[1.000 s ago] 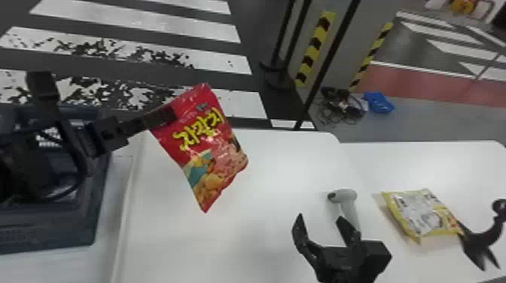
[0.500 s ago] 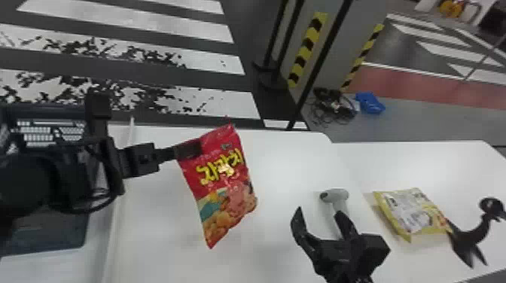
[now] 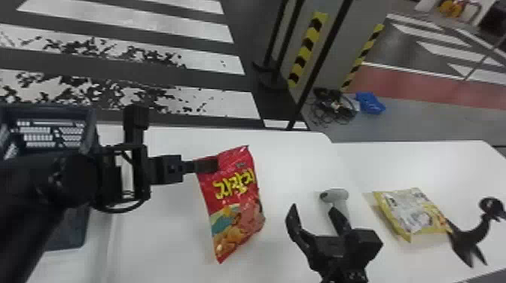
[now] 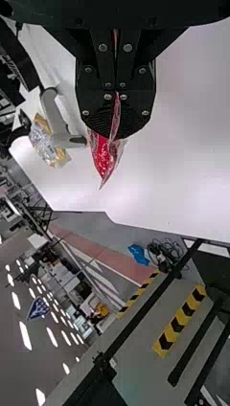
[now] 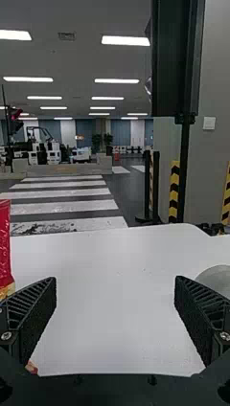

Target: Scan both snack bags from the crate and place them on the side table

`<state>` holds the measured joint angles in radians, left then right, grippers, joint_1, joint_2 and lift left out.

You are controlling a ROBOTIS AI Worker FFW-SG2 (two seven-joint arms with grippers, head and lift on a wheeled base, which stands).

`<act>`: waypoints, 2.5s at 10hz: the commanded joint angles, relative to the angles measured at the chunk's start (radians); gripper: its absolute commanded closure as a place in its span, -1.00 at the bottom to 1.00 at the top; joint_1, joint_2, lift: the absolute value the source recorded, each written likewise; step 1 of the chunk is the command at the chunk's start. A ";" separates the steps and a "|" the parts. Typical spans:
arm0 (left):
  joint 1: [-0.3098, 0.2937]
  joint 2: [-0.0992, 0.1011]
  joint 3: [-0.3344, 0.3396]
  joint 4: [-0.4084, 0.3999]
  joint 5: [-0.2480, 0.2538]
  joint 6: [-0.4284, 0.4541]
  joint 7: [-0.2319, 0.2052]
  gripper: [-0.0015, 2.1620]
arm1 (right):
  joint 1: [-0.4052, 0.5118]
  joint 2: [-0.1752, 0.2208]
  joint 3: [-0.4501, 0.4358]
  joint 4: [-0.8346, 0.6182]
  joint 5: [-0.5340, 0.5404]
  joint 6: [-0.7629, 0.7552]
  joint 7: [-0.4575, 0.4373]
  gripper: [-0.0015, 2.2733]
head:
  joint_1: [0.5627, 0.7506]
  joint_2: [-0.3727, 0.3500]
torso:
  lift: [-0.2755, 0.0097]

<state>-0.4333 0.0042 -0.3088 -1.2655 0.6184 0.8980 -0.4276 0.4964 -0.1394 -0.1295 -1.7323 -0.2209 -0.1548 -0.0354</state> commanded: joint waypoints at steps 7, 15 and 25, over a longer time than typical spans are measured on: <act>0.004 -0.007 -0.046 -0.048 -0.048 -0.040 0.082 -0.97 | -0.001 0.001 0.005 0.000 0.000 -0.002 0.000 -0.93 | 0.41 -0.94 | 0.26; 0.246 0.063 0.047 -0.581 -0.352 -0.040 0.237 -0.97 | 0.004 0.000 -0.007 -0.003 -0.002 0.013 0.000 -0.93 | 0.41 -0.94 | 0.26; 0.772 0.195 0.194 -0.871 -0.482 -0.662 0.360 -0.97 | -0.084 -0.009 -0.176 -0.171 -0.281 0.667 0.215 -0.96 | 0.41 -0.58 | 0.26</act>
<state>0.3175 0.1989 -0.1175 -2.1318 0.1370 0.2560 -0.0674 0.4255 -0.1488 -0.2829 -1.8880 -0.4844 0.4360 0.1800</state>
